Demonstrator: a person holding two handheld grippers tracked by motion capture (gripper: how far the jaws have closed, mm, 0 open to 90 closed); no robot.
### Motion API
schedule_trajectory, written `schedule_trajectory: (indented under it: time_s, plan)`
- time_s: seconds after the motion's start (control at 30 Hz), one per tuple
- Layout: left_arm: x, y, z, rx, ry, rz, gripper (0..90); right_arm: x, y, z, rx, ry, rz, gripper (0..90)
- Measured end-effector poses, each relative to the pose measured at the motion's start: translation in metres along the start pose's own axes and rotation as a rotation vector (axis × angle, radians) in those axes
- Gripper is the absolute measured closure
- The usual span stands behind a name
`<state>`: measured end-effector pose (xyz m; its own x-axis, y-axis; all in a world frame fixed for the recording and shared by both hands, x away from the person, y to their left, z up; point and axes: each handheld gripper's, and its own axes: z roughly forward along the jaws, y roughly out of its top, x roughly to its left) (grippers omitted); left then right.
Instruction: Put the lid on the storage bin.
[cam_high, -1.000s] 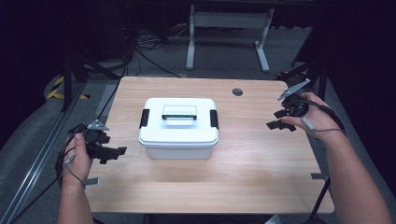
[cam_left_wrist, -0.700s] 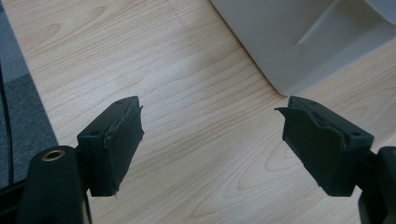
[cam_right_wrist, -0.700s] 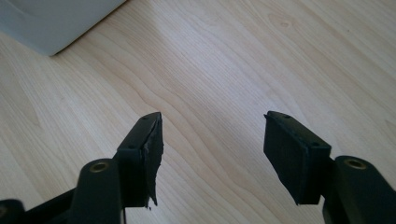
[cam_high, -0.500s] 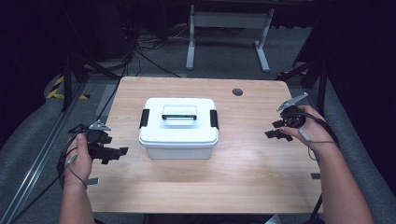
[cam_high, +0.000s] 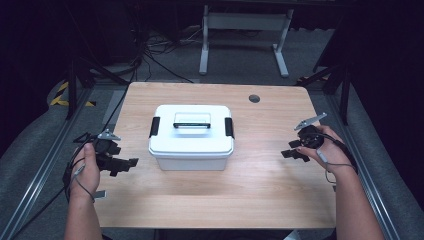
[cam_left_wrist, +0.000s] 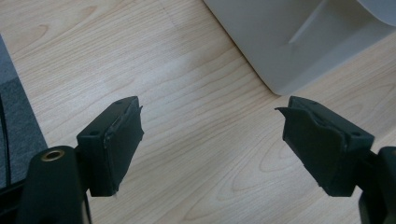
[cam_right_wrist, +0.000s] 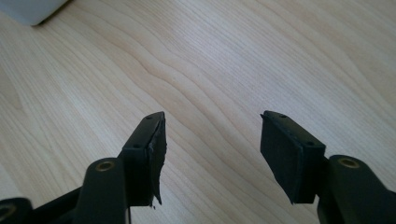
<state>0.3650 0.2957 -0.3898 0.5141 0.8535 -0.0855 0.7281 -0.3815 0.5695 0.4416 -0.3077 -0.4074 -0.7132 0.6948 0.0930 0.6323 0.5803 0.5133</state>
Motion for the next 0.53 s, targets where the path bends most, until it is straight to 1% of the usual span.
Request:
schedule_trajectory:
  time_s: [0.13, 0.17, 0.23, 0.33, 0.43, 0.5, 0.53]
  plan:
    - [0.0, 0.0, 0.0, 0.0, -0.002, -0.002, 20.4, 0.0, -0.005, 0.006, 0.013, 0.008, -0.002, 41.8]
    - [0.001, -0.001, 0.0, -0.002, 0.0, -0.001, 20.4, 0.0, -0.007, 0.008, 0.022, 0.012, 0.007, 42.0]
    - [0.002, -0.001, -0.001, 0.001, 0.003, 0.002, 20.4, -0.001, -0.01, 0.012, 0.041, 0.004, 0.008, 42.4]
    - [0.002, -0.001, -0.001, 0.003, 0.001, 0.007, 20.4, -0.002, -0.016, 0.019, 0.064, 0.007, 0.017, 42.4]
    - [0.0, -0.001, -0.001, -0.001, -0.001, 0.0, 20.5, -0.003, -0.018, 0.021, 0.07, 0.004, 0.015, 42.4]
    - [0.0, 0.0, 0.0, 0.004, -0.001, 0.014, 20.4, -0.002, -0.018, 0.022, 0.068, -0.001, 0.005, 42.4]
    - [0.0, 0.001, 0.0, 0.006, 0.0, 0.011, 20.4, -0.001, -0.017, 0.021, 0.062, -0.001, 0.001, 42.4]
